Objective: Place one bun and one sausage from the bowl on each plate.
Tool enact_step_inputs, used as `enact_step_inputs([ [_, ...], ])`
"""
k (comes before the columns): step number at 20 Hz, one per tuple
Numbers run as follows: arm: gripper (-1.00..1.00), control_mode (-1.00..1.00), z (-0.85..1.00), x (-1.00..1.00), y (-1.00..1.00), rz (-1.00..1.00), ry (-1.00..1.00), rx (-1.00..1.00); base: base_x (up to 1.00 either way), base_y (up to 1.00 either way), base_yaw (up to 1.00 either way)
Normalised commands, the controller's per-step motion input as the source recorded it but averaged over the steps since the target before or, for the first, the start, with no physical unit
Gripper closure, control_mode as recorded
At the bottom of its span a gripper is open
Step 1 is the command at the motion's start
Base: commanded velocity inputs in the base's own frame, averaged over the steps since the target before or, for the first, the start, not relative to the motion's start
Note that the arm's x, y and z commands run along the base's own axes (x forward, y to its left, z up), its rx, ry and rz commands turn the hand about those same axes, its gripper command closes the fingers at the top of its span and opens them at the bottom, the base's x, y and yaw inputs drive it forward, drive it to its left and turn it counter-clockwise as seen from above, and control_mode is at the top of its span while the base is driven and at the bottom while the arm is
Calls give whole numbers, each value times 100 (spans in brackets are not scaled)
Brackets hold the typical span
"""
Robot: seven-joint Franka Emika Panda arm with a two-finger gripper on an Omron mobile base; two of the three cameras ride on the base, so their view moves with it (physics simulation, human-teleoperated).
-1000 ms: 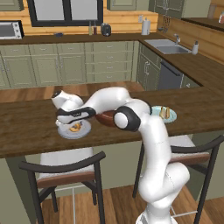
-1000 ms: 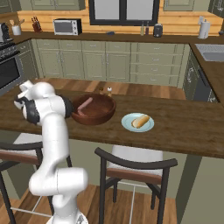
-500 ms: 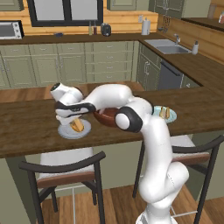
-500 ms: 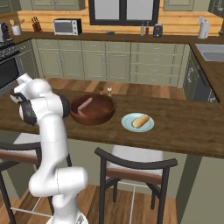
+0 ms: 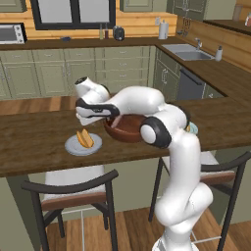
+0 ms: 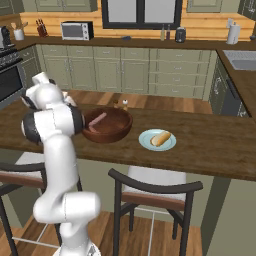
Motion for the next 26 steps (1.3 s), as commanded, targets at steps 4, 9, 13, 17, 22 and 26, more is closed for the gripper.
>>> enact_step_inputs([
  [4,-100,-100,5,44,-83,-14,-2,29,0,0,0],
  [9,-100,-100,5,62,-66,-6,-1,25,0,0,0],
  [13,-100,-100,-1,58,-57,0,0,14,0,0,0],
  [17,-100,-100,-11,54,-26,0,2,8,0,0,0],
  [22,-100,-100,-27,62,19,-3,0,3,0,0,0],
  [26,-100,-100,-44,48,2,0,0,0,0,0,0],
])
